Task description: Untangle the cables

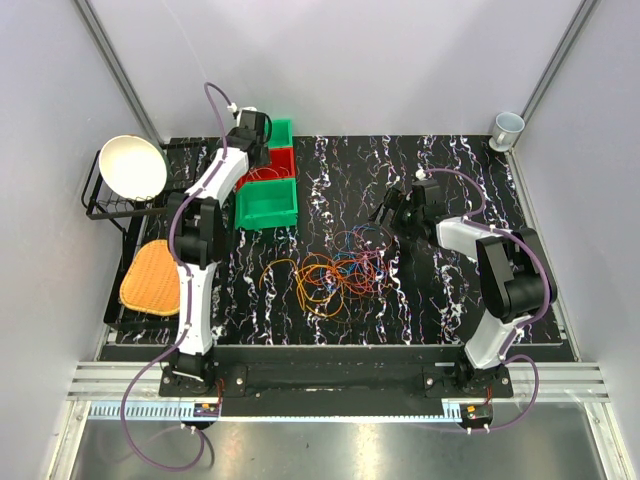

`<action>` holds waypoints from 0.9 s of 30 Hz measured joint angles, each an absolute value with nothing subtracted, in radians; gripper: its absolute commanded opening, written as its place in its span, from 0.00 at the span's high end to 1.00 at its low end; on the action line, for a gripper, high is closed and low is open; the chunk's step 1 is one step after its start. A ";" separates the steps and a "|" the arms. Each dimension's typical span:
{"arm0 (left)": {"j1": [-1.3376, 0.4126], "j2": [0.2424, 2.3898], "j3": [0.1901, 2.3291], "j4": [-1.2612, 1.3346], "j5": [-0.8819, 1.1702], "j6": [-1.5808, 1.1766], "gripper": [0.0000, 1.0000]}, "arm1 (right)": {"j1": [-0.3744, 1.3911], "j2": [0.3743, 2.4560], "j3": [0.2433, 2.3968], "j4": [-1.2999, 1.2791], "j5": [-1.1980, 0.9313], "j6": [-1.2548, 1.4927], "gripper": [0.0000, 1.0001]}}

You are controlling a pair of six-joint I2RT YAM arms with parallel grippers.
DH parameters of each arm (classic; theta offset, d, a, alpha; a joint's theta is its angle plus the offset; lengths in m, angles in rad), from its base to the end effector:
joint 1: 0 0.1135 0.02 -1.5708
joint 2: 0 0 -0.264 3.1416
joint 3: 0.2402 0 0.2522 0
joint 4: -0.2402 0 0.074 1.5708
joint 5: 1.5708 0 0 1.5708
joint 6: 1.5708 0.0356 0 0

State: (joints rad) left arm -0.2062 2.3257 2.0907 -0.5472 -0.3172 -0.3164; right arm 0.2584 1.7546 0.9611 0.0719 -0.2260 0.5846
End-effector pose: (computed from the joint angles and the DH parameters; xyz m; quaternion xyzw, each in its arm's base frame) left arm 0.5206 -0.0976 0.2311 -0.1108 0.9070 0.0429 0.4041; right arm 0.3503 0.1008 0.1687 0.1012 0.9009 0.2612 0.3315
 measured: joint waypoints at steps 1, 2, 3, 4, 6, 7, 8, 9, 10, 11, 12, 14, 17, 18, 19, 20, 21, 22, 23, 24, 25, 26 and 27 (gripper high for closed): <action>-0.204 2.333 2.092 -0.548 -0.317 -0.315 0.52 | 0.258 1.756 0.961 0.074 -0.228 0.585 0.05; -0.201 2.339 2.093 -0.549 -0.316 -0.314 0.59 | 0.258 1.758 0.961 0.076 -0.229 0.585 0.05; -0.199 2.343 2.093 -0.551 -0.316 -0.313 0.65 | 0.258 1.760 0.962 0.079 -0.230 0.585 0.05; -0.199 2.346 2.093 -0.552 -0.315 -0.312 0.71 | 0.258 1.764 0.962 0.082 -0.230 0.586 0.05; -0.198 2.346 2.094 -0.552 -0.310 -0.308 0.94 | 0.258 1.771 0.963 0.083 -0.231 0.587 0.05; -0.198 2.346 2.095 -0.550 -0.307 -0.311 1.00 | 0.258 1.773 0.963 0.083 -0.231 0.588 0.05; -0.198 2.346 2.098 -0.548 -0.298 -0.303 1.00 | 0.258 1.777 0.963 0.085 -0.232 0.590 0.05; -0.198 2.346 2.100 -0.546 -0.297 -0.304 1.00 | 0.258 1.780 0.963 0.086 -0.234 0.591 0.05; -0.198 2.346 2.100 -0.542 -0.296 -0.301 1.00 | 0.258 1.783 0.964 0.085 -0.236 0.592 0.05; -0.198 2.346 2.100 -0.540 -0.295 -0.299 1.00 | 0.258 1.786 0.964 0.085 -0.239 0.593 0.05; -0.198 2.346 2.100 -0.537 -0.294 -0.298 1.00 | 0.258 1.787 0.965 0.085 -0.240 0.593 0.05; -0.199 2.346 2.099 -0.534 -0.292 -0.295 1.00 | 0.258 1.788 0.966 0.085 -0.247 0.593 0.05; -0.199 2.316 2.054 -0.517 -0.293 -0.293 1.00 | 0.258 1.788 0.971 0.086 -0.250 0.593 0.05; -0.199 2.295 2.028 -0.514 -0.292 -0.293 1.00 | 0.258 1.788 0.972 0.086 -0.252 0.594 0.05; -0.199 2.269 1.995 -0.511 -0.292 -0.293 1.00 | 0.257 1.788 0.973 0.086 -0.253 0.594 0.05; -0.201 2.241 1.961 -0.509 -0.292 -0.293 1.00 | 0.257 1.788 0.973 0.086 -0.254 0.595 0.05; -0.204 2.209 1.932 -0.506 -0.292 -0.293 1.00 | 0.257 1.788 0.973 0.086 -0.255 0.596 0.05; -0.206 2.183 1.912 -0.504 -0.294 -0.293 1.00 | 0.257 1.788 0.973 0.086 -0.256 0.597 0.05; -0.208 2.158 1.897 -0.498 -0.297 -0.292 1.00 | 0.257 1.788 0.973 0.086 -0.257 0.598 0.05; -0.212 2.135 1.885 -0.491 -0.303 -0.289 1.00 | 0.257 1.788 0.973 0.086 -0.257 0.599 0.06; -0.218 2.116 1.879 -0.483 -0.311 -0.286 1.00 | 0.257 1.788 0.973 0.087 -0.258 0.600 0.05; -0.223 2.103 1.876 -0.474 -0.317 -0.282 1.00 | 0.257 1.789 0.973 0.088 -0.260 0.601 0.05; -0.231 2.092 1.876 -0.466 -0.322 -0.278 1.00 | 0.257 1.789 0.973 0.089 -0.265 0.601 0.05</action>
